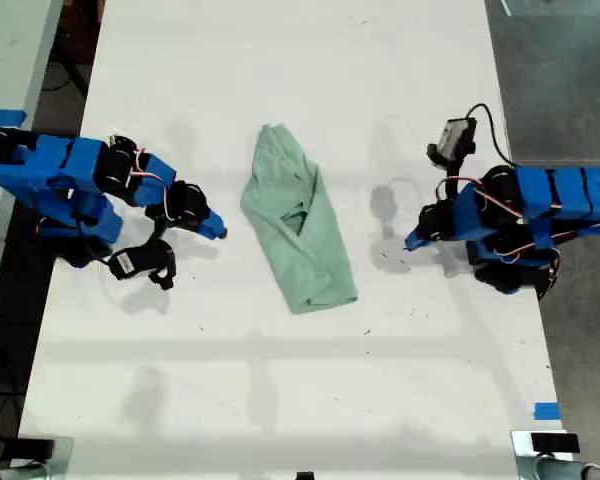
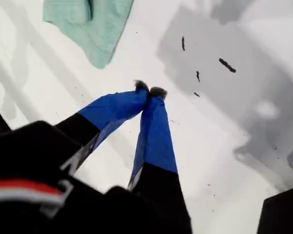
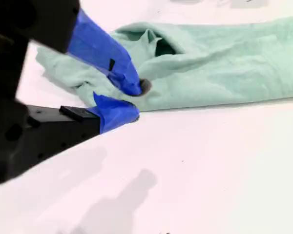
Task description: Fold t shirt
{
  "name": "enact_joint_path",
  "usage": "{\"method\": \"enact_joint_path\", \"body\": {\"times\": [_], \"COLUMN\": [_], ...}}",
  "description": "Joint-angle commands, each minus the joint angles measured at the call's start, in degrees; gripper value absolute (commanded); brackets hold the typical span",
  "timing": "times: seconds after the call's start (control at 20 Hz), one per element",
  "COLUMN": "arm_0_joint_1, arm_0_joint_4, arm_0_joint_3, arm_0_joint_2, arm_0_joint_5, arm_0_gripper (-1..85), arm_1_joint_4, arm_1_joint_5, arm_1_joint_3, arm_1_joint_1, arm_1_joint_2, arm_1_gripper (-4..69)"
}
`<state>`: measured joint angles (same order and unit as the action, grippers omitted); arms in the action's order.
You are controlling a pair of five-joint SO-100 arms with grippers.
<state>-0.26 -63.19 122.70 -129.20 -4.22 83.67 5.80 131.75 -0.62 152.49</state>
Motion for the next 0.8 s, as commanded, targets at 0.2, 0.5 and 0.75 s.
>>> {"method": "enact_joint_path", "body": {"times": [0.2, 0.5, 0.75], "arm_0_joint_1": [9.14, 9.76, 7.73], "arm_0_joint_4": [-12.83, -9.93, -6.5], "arm_0_joint_3": [-62.4, -69.52, -71.02], "arm_0_joint_2": [57.04, 66.45, 68.99], "arm_0_joint_5": [0.18, 0.18, 3.08], "arm_0_gripper": [15.6, 15.7, 19.2], "arm_1_joint_4": [-1.49, -3.34, -4.66], "arm_1_joint_5": [0.7, 1.93, 2.02], "arm_1_joint_3": [-31.2, -38.5, -38.5], "arm_1_joint_1": [7.82, 8.35, 8.35], "arm_1_joint_2": [-38.06, -51.15, -52.47], "arm_1_gripper": [27.2, 26.8, 26.5]}}
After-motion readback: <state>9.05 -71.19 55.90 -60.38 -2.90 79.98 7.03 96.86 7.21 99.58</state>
